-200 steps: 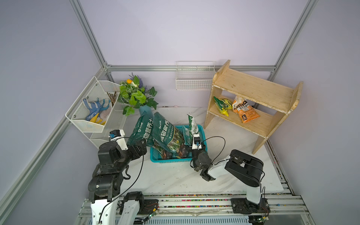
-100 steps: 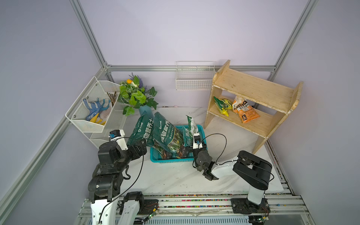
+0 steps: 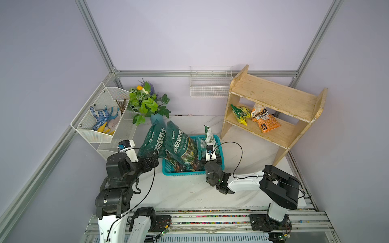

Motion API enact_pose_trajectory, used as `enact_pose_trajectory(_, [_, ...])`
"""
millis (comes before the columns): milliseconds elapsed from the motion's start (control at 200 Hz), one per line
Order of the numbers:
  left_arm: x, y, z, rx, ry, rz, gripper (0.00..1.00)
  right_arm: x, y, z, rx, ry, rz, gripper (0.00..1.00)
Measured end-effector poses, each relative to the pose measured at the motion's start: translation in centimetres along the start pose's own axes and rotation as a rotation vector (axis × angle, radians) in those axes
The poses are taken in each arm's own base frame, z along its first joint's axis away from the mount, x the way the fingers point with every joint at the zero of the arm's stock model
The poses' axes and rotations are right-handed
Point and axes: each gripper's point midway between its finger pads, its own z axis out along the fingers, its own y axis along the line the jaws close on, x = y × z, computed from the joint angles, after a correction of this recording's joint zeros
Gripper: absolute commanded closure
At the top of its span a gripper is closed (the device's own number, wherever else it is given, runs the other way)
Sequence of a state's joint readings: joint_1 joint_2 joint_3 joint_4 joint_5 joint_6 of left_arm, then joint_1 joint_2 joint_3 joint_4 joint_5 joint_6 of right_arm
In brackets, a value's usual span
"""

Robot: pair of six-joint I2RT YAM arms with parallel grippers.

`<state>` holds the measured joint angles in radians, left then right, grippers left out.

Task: Take down the fertilizer bag from the shelf
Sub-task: Place the fertilizer bag in the storage box.

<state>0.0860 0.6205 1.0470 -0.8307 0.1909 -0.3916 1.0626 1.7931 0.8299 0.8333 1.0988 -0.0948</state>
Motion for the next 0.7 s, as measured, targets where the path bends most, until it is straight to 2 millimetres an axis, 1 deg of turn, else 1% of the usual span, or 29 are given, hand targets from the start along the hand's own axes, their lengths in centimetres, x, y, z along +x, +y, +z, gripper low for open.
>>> enact_pose_trajectory(290, [0.0, 0.0, 0.0, 0.0, 0.0, 0.0, 0.0, 0.5, 1.8, 0.7, 0.049, 0.004, -0.126, 1.0])
enact_pose_trajectory(520, [0.0, 0.0, 0.0, 0.0, 0.0, 0.0, 0.0, 0.5, 2.4, 1.2, 0.034, 0.007, -0.187, 1.0])
enact_pose_trajectory(700, [0.0, 0.0, 0.0, -0.001, 0.0, -0.001, 0.0, 0.6, 3.6, 1.7, 0.024, 0.018, -0.246, 1.0])
